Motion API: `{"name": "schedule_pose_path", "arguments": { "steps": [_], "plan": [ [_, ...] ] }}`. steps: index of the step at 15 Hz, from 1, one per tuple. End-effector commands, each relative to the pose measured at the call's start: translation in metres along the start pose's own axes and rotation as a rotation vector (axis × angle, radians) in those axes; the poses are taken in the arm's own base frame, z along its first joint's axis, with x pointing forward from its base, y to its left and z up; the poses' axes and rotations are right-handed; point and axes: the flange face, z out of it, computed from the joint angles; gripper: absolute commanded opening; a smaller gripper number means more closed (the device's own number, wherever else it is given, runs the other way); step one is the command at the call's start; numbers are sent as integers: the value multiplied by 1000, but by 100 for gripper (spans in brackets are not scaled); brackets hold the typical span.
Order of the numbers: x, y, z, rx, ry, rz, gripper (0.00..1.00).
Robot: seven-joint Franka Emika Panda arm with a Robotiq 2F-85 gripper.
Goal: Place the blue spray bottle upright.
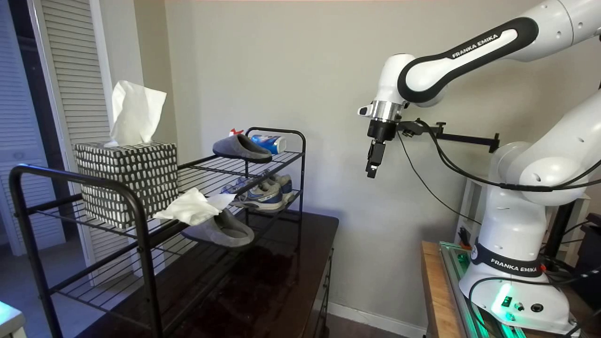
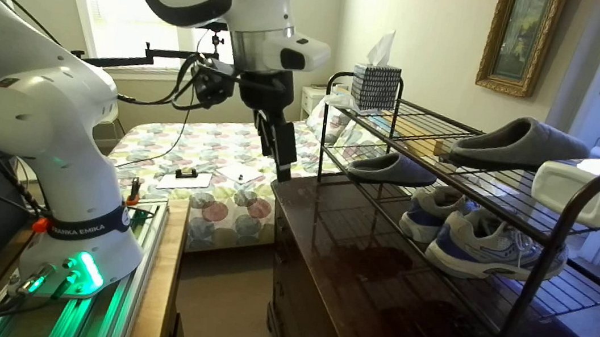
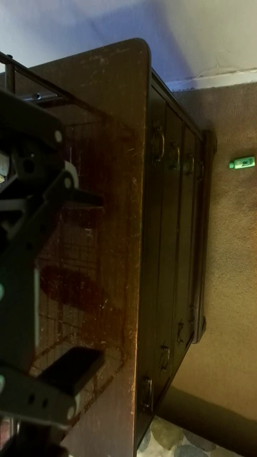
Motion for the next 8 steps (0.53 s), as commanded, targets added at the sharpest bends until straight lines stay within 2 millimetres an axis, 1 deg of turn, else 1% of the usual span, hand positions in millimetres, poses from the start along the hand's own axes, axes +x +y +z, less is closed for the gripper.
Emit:
{"name": "schedule_pose_path", "arguments": {
  "steps": [1, 3, 4, 6, 8],
  "plan": [
    [0, 0, -1, 0, -1, 0, 100],
    [0, 0, -1, 0, -1, 0, 100],
    [6, 1, -4, -22, 6, 6, 100],
    [22, 4, -15, -65, 30, -4, 100],
    [42, 9, -30, -109, 64, -36, 100]
  ]
}}
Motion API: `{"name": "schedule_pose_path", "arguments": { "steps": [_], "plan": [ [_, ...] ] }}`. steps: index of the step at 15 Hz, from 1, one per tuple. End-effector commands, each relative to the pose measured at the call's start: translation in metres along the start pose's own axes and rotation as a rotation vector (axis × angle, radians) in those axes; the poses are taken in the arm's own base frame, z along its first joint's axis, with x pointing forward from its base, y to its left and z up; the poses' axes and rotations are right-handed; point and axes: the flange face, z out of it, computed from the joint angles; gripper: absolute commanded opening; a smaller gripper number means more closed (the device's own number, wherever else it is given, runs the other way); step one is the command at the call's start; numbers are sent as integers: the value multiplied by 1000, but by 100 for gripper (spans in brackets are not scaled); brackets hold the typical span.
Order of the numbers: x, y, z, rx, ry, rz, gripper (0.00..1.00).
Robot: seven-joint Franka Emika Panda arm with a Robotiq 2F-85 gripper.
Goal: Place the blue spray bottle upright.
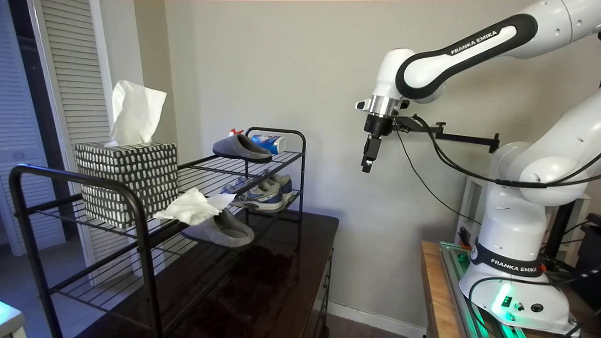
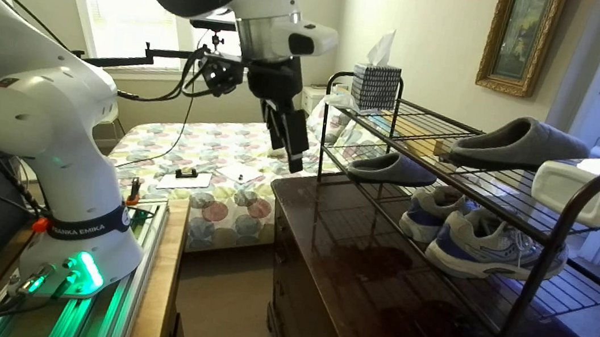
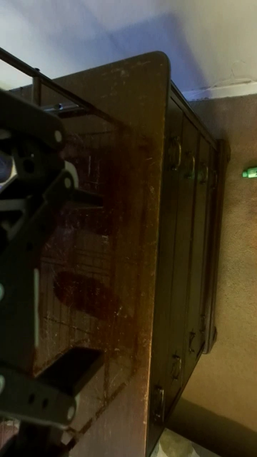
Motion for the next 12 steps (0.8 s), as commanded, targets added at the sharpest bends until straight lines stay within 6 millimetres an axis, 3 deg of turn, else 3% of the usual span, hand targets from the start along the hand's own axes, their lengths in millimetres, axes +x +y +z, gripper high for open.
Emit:
{"name": "schedule_pose_path", "arguments": {
  "steps": [1, 6, 12],
  "plan": [
    [42, 13, -22, -99, 41, -46, 100],
    [104, 27, -51, -210, 109, -176, 100],
    [189, 42, -71, -324, 175, -318, 100]
  ]
}}
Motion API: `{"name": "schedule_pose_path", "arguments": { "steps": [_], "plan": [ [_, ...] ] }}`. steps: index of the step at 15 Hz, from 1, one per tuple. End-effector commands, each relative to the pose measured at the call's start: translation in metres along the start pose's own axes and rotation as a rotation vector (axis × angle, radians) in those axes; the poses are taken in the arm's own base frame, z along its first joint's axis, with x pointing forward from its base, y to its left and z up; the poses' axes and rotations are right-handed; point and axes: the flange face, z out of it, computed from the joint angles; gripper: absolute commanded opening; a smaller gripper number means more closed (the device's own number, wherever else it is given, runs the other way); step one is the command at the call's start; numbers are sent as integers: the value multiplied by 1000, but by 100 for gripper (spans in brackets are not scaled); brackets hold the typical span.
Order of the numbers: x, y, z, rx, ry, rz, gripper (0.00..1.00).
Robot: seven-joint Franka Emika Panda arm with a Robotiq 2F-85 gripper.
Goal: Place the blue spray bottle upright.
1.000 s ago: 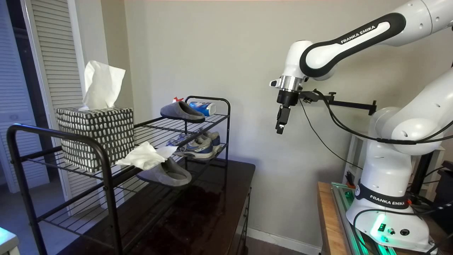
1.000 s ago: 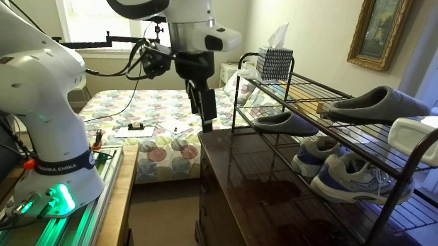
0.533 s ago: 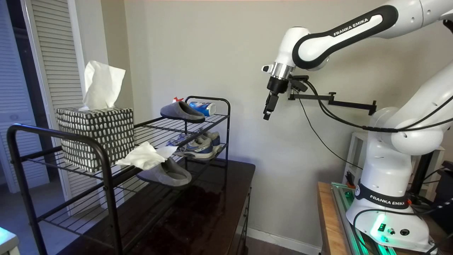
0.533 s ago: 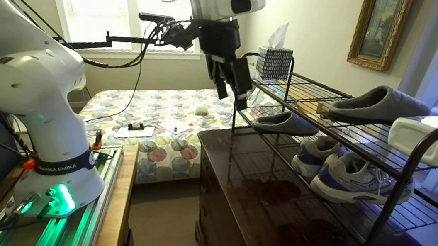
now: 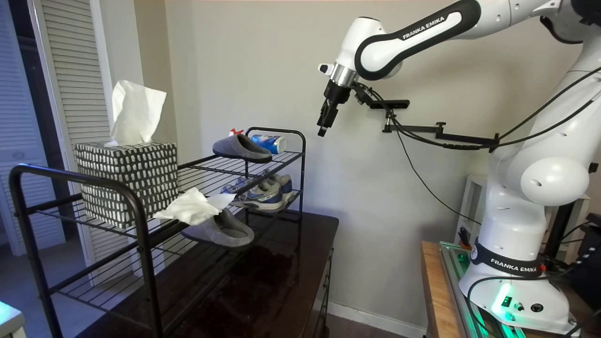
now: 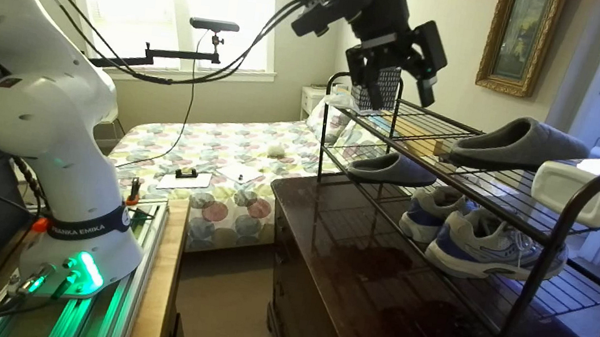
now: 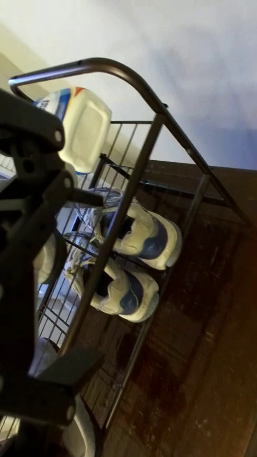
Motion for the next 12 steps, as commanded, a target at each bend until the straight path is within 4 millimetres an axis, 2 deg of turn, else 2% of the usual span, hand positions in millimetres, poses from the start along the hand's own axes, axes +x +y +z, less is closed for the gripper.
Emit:
{"name": "schedule_pose_path", "arguments": {
  "steps": [1, 8, 12],
  "plan": [
    [57, 28, 10, -66, 12, -63, 100],
    [156, 60, 22, -172, 58, -109, 100],
    [205, 69, 45, -270, 30, -113, 100]
  ]
}}
